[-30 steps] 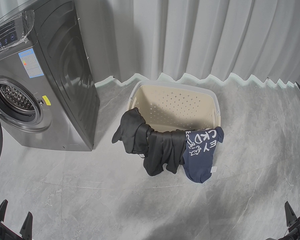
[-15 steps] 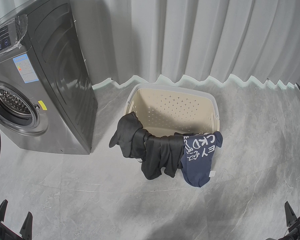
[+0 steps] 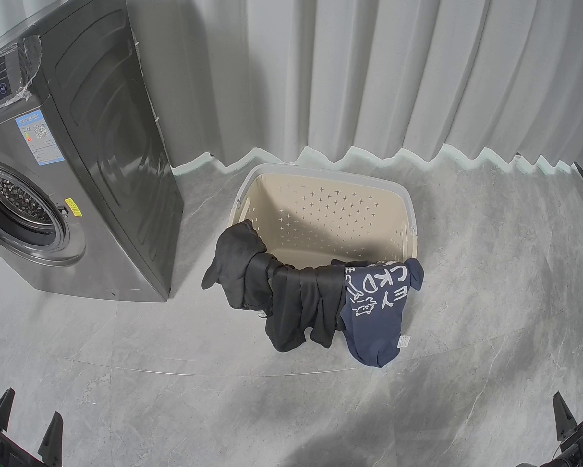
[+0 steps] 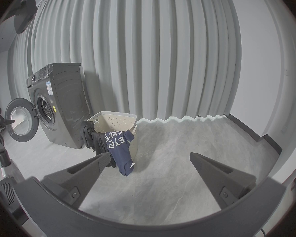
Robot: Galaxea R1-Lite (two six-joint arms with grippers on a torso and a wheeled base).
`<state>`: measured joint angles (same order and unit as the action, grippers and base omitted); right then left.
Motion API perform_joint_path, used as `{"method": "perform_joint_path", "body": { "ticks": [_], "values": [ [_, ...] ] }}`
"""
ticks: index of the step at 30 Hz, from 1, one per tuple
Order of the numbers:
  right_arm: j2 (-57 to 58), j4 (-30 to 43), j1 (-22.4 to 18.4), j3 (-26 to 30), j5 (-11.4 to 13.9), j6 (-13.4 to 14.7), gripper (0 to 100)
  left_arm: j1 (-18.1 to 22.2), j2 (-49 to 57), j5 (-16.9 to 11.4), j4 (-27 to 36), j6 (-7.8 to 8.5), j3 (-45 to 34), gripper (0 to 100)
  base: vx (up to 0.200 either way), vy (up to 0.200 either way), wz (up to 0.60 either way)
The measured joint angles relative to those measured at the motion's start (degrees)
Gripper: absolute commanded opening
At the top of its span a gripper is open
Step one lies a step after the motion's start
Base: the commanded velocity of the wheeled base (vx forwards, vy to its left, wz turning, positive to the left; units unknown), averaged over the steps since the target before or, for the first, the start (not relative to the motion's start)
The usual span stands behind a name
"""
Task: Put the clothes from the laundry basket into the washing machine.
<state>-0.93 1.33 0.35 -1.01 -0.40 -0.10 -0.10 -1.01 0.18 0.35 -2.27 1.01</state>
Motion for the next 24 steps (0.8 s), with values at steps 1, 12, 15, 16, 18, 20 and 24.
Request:
{"method": "perform_joint_path", "body": {
  "ticks": [1,12,15,16,18,20,24],
  "values": [
    [0.0,0.0,0.0,0.0,0.0,0.1,100,0.0,0.0,0.0,0.0,0.00,0.0,100,0.000,0.000,0.00],
    [0.0,0.0,0.1,0.0,-0.2,0.3,100,0.0,0.0,0.0,0.0,0.00,0.0,100,0.000,0.000,0.00],
    [0.0,0.0,0.2,0.0,-0.3,0.9,100,0.0,0.0,0.0,0.0,0.00,0.0,100,0.000,0.000,0.00],
    [0.0,0.0,0.2,0.0,-0.3,1.0,100,0.0,0.0,0.1,0.0,0.00,0.0,100,0.000,0.000,0.00],
    [0.0,0.0,0.2,0.0,-0.3,0.9,100,0.0,0.0,0.1,0.0,0.02,0.0,100,0.000,-0.200,0.00],
    [0.0,0.0,0.2,0.0,-0.3,0.9,100,0.0,0.0,0.0,0.0,0.02,0.0,100,0.000,-0.200,0.00],
    [0.0,0.0,0.2,0.0,-0.3,0.7,100,0.0,0.0,0.1,0.0,0.00,0.0,100,0.000,-0.100,0.00]
  ]
}}
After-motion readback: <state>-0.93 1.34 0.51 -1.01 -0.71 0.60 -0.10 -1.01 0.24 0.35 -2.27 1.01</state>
